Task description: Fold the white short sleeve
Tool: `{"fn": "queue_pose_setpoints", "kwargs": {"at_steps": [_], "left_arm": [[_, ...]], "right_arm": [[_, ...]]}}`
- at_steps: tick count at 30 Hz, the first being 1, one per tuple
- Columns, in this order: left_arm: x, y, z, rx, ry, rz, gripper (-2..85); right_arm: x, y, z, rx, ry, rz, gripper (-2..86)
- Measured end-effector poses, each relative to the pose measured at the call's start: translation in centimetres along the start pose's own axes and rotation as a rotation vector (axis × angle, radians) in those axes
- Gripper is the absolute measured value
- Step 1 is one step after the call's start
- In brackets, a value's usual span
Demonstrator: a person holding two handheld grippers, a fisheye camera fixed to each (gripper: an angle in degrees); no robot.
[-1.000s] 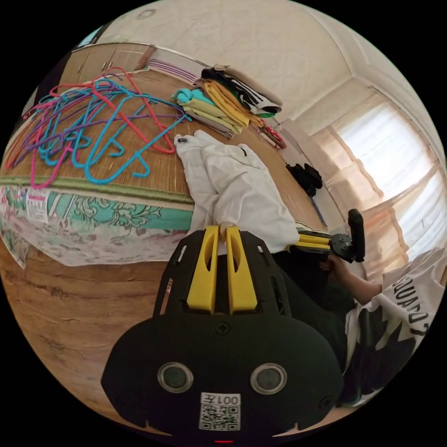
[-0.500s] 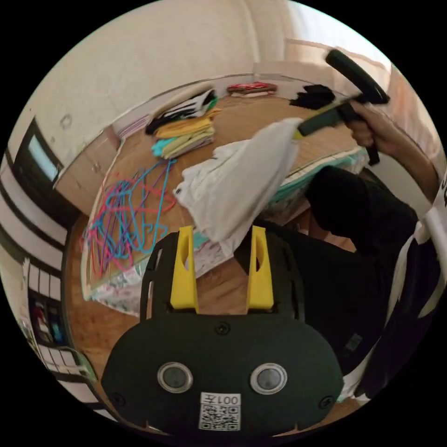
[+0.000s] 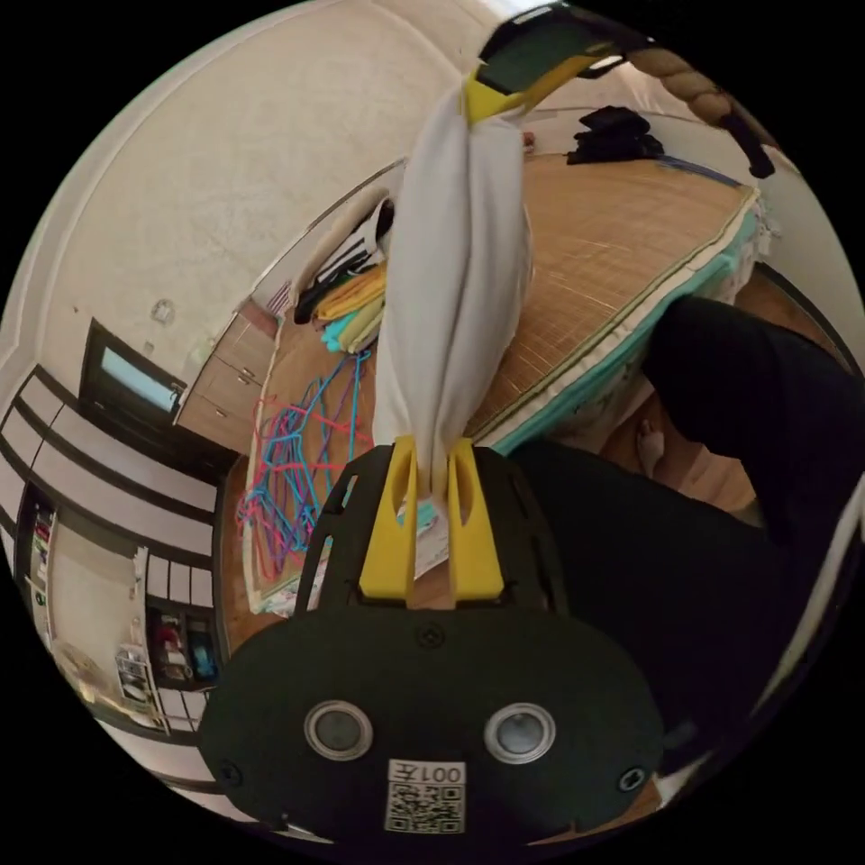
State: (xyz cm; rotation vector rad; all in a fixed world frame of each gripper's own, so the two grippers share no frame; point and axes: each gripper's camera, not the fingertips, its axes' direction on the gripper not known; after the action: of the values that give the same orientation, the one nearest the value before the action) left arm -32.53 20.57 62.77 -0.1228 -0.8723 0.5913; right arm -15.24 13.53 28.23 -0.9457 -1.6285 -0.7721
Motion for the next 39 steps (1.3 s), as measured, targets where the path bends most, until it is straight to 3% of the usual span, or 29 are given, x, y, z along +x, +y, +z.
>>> {"fn": "queue_pose_setpoints", "kwargs": {"at_steps": [2,4,7,11,16,21,29,35,39], "left_arm": [[-1.6,-1.3,-3.7,0.079,0.095,0.026,4.6],[-4.8,-4.1,-6.9,0.193,0.307,0.039,4.2],[-7.8,-11.1,-6.6,0.169,0.472,0.171,3.9],[-10.7,-21.5,-4.4,0.090,0.473,0.263,3.9],[-14.6,-30.4,-8.5,0.263,0.392,0.212,3.9],[-9.9,-30.9,-6.8,0.204,0.385,0.267,3.9],[3.8,-24.6,2.1,-0.073,0.380,0.293,3.8],[3.0,-24.6,-3.9,-0.010,0.408,0.324,3.8],[-0.7,-28.5,-9.2,0.085,0.353,0.318,3.8]], "right_arm": [[0.0,1.3,-3.4,0.034,0.022,-0.011,1.2],[1.0,2.6,-7.5,0.077,0.054,0.043,1.2],[4.4,2.0,-10.3,0.121,0.070,0.093,1.2],[9.1,-1.7,-12.1,0.166,0.180,0.083,1.1],[10.6,-4.2,-18.9,0.346,0.220,0.057,1.2],[12.1,-1.5,-17.6,0.265,0.207,0.084,1.4],[15.7,9.9,-5.3,-0.110,0.011,0.430,1.4],[10.9,10.1,-8.6,-0.089,-0.028,0.284,1.3],[8.7,6.5,-13.7,0.061,-0.010,0.125,1.2]]}}
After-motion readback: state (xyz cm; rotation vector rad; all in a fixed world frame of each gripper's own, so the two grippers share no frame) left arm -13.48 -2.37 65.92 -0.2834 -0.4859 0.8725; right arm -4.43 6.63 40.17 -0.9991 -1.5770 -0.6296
